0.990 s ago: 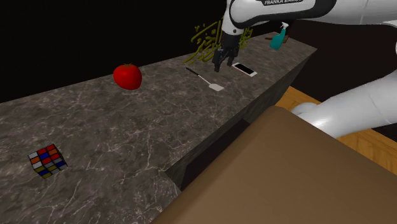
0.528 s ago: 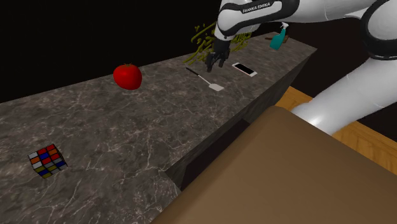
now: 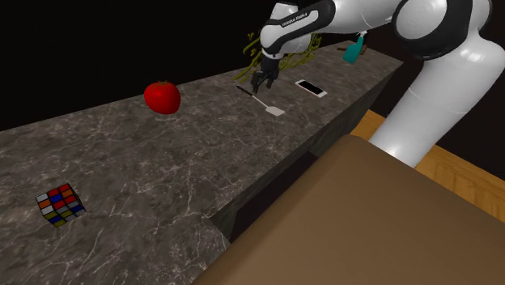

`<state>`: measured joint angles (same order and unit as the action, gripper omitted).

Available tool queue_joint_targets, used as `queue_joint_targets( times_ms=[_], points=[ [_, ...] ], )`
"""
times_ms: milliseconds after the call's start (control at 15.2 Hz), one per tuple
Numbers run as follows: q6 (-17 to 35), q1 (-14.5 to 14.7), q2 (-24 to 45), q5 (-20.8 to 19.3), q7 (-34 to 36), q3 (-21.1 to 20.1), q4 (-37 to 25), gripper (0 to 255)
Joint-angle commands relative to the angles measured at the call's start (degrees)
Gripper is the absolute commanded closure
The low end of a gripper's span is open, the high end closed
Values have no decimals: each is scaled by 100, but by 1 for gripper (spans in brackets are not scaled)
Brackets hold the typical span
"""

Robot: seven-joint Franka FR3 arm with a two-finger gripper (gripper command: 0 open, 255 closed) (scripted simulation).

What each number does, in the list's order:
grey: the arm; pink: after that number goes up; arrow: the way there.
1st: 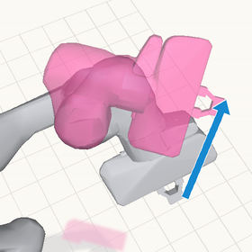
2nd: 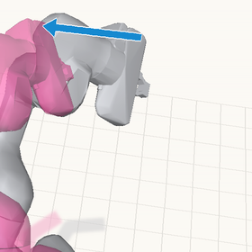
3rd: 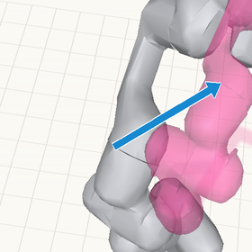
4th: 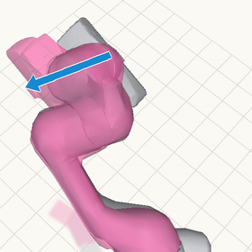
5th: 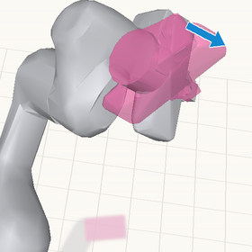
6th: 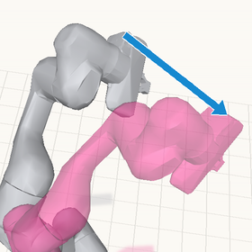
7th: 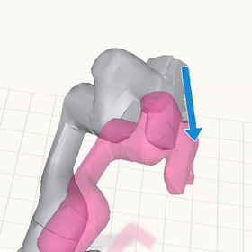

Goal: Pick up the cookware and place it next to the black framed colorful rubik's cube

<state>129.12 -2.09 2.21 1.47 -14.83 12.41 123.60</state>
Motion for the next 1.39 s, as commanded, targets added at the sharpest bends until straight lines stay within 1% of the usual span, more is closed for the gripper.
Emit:
queue_joint_targets(
  times_ms=[0, 462, 924, 990, 1320],
  points=[
    [175, -20, 273, 122, -114, 7, -120, 0],
    [634, -35, 597, 236, -192, -15, 25, 0],
    [634, -35, 597, 236, -192, -16, 25, 0],
    [634, -35, 597, 236, -192, -16, 25, 255],
    [634, -35, 597, 236, -192, -16, 25, 255]
  ],
)
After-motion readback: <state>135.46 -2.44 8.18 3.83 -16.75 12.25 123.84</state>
